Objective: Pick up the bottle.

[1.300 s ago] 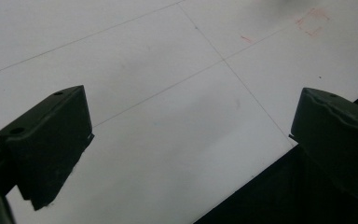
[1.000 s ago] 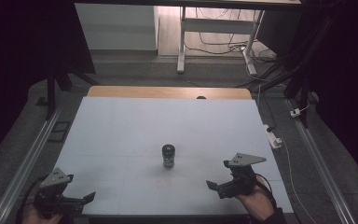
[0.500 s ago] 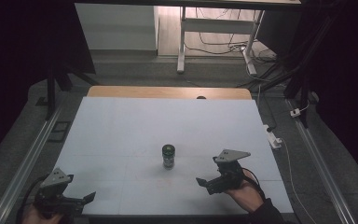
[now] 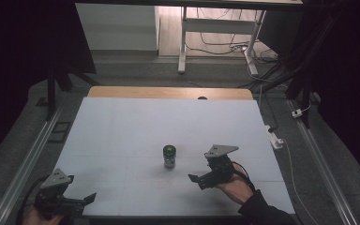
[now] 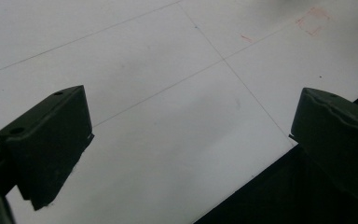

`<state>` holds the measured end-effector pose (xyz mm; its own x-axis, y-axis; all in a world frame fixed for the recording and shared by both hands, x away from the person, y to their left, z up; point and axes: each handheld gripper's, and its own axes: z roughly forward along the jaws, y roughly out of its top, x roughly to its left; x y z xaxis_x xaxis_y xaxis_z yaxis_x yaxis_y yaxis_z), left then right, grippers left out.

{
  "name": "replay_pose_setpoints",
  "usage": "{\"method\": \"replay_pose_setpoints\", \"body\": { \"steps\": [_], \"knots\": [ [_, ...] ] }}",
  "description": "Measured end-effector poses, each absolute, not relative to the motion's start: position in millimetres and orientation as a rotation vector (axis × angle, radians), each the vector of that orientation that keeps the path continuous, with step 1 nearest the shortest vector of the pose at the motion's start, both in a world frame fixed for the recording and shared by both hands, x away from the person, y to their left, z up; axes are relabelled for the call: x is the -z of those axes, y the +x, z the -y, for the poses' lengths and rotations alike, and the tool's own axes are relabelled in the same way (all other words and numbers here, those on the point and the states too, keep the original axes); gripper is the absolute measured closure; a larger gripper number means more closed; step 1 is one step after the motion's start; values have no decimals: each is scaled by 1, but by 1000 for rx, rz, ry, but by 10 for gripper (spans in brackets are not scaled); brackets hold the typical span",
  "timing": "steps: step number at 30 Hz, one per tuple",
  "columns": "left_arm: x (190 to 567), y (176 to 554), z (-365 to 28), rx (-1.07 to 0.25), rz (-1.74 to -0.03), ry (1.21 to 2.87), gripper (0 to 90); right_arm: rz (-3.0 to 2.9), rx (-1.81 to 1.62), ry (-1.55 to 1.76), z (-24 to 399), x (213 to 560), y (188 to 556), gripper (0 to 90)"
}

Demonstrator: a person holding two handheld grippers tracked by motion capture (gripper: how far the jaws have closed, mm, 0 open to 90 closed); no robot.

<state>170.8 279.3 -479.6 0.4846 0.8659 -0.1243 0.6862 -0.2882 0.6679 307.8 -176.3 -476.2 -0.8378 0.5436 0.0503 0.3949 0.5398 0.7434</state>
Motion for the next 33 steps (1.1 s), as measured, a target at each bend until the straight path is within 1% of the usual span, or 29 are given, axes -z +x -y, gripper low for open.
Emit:
{"method": "replay_pose_setpoints", "body": {
  "steps": [33],
  "knots": [
    [480,171,-280,-338,-1272,2058,0,-2656,-1125,694,115,504,340,0]
  ]
}}
